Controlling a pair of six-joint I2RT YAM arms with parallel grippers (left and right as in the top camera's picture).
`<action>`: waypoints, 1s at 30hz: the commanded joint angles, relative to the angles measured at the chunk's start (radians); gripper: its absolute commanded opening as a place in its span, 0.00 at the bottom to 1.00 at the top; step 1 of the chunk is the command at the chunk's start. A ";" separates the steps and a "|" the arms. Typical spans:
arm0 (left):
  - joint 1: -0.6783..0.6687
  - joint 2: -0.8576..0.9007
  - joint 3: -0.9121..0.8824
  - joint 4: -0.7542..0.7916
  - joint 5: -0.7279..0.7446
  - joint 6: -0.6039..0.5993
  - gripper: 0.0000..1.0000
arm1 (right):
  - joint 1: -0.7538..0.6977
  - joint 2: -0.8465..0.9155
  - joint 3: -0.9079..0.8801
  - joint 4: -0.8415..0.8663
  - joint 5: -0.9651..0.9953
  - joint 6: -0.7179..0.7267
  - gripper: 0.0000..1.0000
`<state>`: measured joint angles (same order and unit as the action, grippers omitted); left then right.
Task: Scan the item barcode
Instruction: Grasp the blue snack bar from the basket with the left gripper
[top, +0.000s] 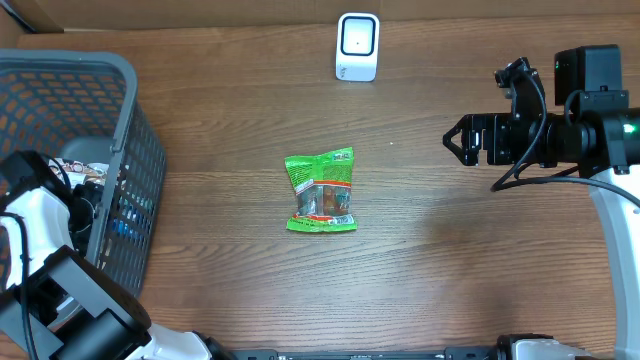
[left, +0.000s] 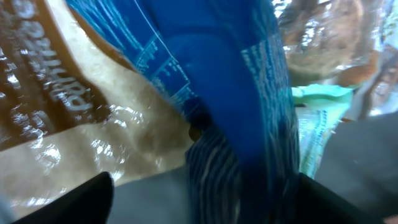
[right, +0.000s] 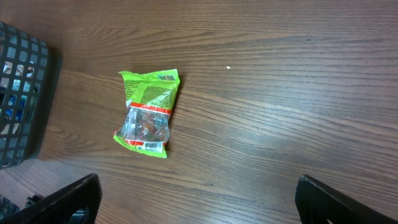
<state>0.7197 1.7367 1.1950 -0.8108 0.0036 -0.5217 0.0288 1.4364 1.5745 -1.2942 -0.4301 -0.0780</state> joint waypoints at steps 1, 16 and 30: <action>-0.001 -0.007 -0.056 0.060 -0.012 -0.002 0.74 | 0.002 0.008 -0.003 0.005 -0.006 0.000 1.00; -0.004 -0.033 0.200 -0.146 0.148 0.075 0.04 | 0.002 0.008 -0.003 0.005 -0.005 0.000 1.00; -0.621 -0.200 0.681 -0.528 0.206 0.465 0.04 | 0.002 0.008 -0.003 -0.002 -0.005 0.000 1.00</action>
<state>0.2890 1.5330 1.8725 -1.3254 0.1841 -0.2306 0.0288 1.4384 1.5745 -1.2957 -0.4305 -0.0784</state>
